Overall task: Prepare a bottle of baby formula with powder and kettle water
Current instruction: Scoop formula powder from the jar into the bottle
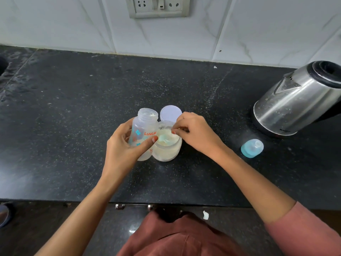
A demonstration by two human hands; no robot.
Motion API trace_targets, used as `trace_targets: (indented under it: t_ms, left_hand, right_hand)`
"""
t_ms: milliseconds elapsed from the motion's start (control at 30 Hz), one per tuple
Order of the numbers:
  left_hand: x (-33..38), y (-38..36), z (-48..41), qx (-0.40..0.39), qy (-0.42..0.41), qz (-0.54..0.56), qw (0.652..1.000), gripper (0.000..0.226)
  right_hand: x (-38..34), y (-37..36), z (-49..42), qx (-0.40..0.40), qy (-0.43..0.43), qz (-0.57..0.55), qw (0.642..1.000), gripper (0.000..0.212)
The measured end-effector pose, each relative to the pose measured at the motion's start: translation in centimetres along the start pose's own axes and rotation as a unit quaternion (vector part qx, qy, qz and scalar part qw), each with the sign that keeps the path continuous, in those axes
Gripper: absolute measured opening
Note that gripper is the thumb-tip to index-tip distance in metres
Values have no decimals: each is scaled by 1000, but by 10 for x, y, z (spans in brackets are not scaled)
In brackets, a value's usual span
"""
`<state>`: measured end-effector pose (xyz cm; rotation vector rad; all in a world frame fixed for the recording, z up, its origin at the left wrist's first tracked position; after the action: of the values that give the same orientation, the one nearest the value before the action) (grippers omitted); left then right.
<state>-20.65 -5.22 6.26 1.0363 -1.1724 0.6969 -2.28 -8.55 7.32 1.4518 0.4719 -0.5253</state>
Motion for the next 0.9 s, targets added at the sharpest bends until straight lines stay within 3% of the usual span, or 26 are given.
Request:
trace_targets:
  t_ms: [333,433,700,900]
  left_hand:
    - [37,-17,-21,-93,-56,19,994,44]
    - [48,-32,-27,-123,-73,17,990,57]
    - [61,-103,-45,-167,-82,17,982,50]
    - [60,-164,-63,-175,-79,1,981,54]
  right_hand:
    - [25,23,31,132,-97,-129,978,8]
    - [38,31,42,158,-117,-150,969,9]
    - [92,64,71,248,-139,-235,930,21]
    - [140,110,100,312,-149,-233,909,11]
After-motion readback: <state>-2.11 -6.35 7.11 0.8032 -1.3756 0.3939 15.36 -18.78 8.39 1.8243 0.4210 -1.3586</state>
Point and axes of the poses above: each hand's wrist, its own z-axis away from the middle knuckle, its own y-axis out of the back of the hand, x = y × z, the point moved 3 cm from there along -z, towards the middle knuckle, and after that the axes turned 7 degrees about -x, right-handed, at the moved point
